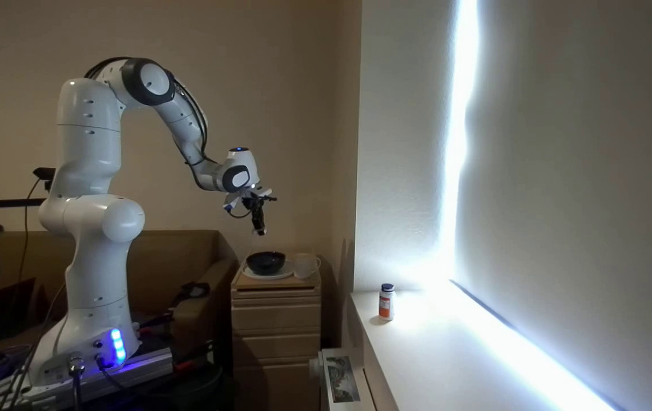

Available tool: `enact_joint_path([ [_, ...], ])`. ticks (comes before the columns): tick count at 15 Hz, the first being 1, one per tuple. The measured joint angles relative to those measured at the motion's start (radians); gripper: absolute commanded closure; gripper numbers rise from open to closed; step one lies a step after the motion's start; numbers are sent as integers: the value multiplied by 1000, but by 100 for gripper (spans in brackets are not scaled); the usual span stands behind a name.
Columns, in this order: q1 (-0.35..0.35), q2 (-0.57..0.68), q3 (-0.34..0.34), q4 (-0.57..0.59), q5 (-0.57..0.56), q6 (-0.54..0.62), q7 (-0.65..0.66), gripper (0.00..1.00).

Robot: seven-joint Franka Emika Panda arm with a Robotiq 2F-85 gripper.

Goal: Move the airpod case from the bowl to the windowsill then put the lemon in the bowl

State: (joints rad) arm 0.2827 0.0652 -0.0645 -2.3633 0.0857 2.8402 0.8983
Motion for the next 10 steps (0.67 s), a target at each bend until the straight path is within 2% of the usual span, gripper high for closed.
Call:
enact_joint_path([
  [2,-7,-9,13,-9,1,1,1,76],
  [3,-14,4,6,1,-31,-2,42,76],
  [6,-54,96,-106,39,-122,10,142,76],
  [10,-185,156,-233,33,-168,14,175,76],
])
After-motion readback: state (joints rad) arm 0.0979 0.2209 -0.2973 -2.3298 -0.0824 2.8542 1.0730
